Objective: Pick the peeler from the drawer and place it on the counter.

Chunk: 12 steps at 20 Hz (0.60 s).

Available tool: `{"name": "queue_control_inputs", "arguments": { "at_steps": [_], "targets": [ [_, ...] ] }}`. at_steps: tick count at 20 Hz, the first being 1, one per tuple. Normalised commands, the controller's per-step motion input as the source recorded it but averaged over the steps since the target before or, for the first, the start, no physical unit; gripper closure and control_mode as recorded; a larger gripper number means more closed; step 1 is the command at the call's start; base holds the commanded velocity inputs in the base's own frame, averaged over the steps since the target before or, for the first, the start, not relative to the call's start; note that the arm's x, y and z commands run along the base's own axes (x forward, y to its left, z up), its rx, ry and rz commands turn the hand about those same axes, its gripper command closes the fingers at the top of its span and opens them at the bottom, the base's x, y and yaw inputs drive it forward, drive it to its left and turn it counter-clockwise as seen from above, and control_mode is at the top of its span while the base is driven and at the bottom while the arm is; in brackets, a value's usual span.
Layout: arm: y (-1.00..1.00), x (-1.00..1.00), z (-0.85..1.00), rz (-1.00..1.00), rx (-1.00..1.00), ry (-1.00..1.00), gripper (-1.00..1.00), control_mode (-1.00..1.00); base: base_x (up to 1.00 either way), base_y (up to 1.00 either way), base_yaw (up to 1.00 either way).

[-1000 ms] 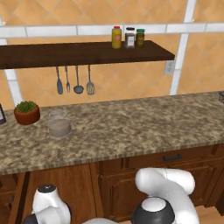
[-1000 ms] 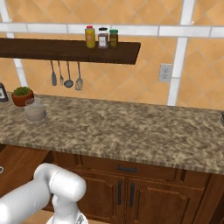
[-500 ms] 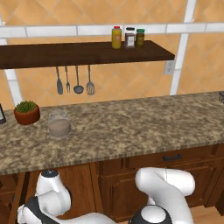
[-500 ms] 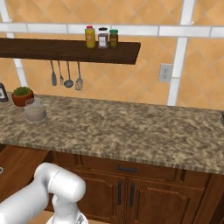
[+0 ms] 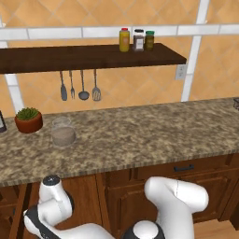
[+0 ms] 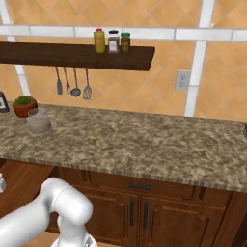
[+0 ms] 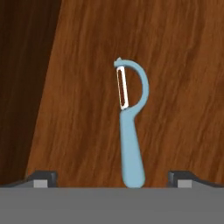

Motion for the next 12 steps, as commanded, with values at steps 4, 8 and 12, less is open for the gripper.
{"name": "queue_control_inputs", "arguments": {
  "at_steps": [4,8,12],
  "targets": [
    [0.0,-0.02,-0.46,0.0,-0.02,0.0,-1.0,-1.0,0.0,0.0,0.0],
    [0.0,0.08,-0.46,0.0,0.0,0.0,-1.0,-1.0,0.0,0.0,0.0],
    [0.0,0.09,-0.63,0.0,-0.02,0.0,-1.0,-1.0,0.0,0.0,0.0]
  ]
}}
